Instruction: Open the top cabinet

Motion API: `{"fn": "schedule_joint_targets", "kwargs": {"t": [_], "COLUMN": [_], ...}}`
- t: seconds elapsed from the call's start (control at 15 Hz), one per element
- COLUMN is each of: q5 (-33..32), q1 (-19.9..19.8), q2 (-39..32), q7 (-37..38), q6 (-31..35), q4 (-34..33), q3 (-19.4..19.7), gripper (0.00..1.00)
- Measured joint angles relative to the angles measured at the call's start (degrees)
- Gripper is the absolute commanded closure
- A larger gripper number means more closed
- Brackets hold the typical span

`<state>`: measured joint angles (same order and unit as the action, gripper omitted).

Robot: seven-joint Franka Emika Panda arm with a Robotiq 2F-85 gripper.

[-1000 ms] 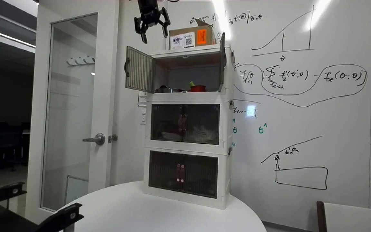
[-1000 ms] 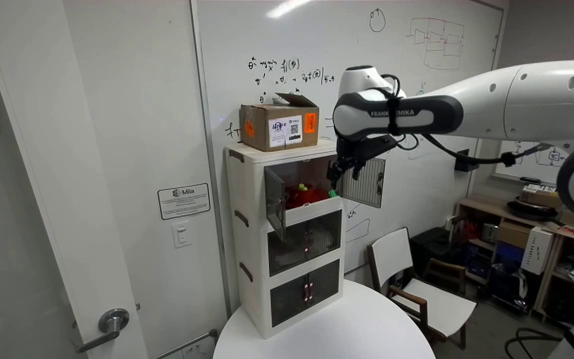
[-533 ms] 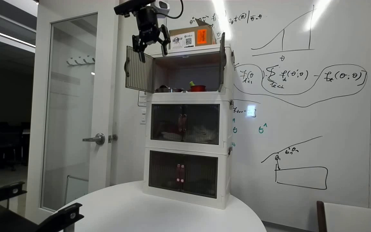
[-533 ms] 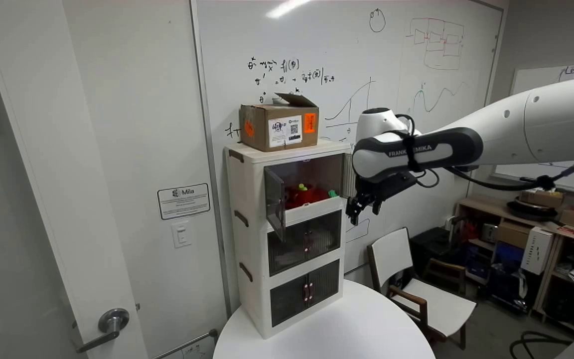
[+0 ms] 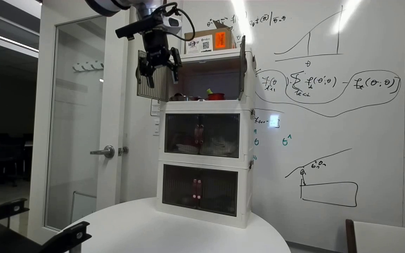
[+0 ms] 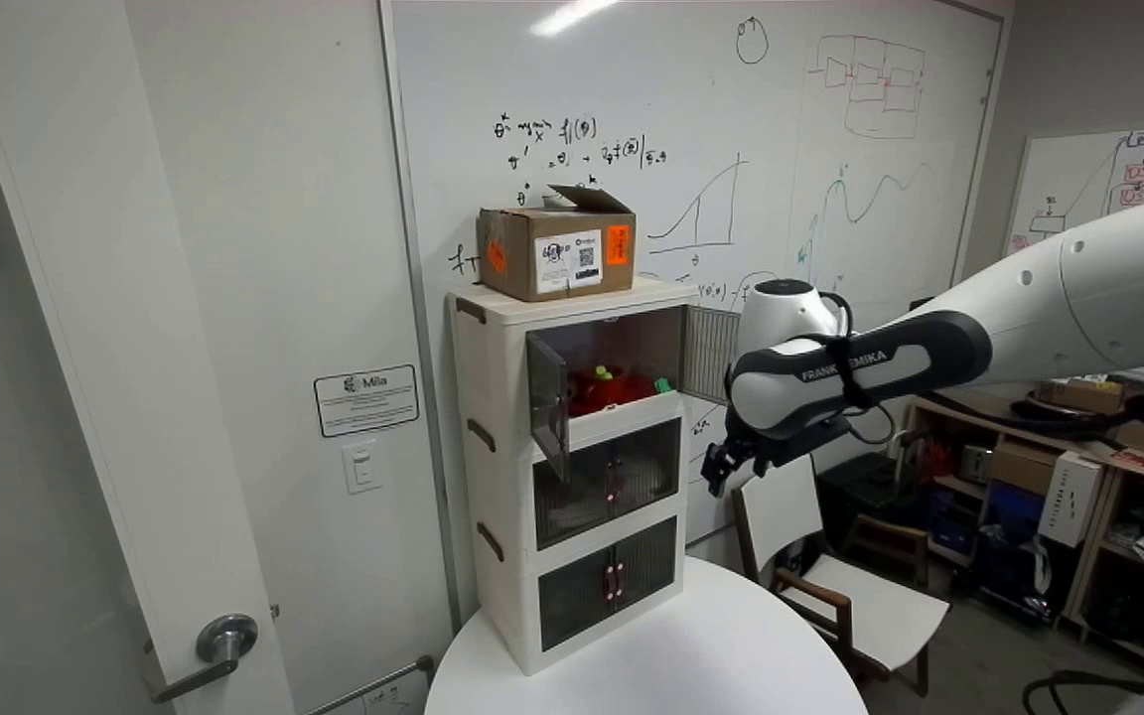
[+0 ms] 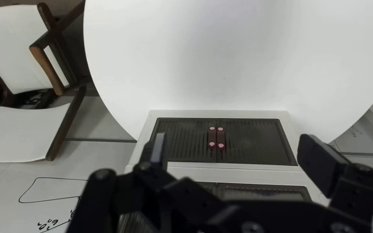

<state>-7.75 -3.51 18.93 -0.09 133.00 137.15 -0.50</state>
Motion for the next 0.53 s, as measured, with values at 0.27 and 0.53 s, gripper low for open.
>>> {"fn": "schedule_joint_targets", "kwargs": {"t": [0.27, 0.53], "q5": [1.5, 1.6], "q1": [0.2, 0.2], "q2": [0.8, 0.9], "q7": [0.0, 0.0], "q6": [0.4, 0.4], "q4": [1.2, 1.2], "q3": [0.3, 0.3], "gripper": [0.0, 0.0]}}
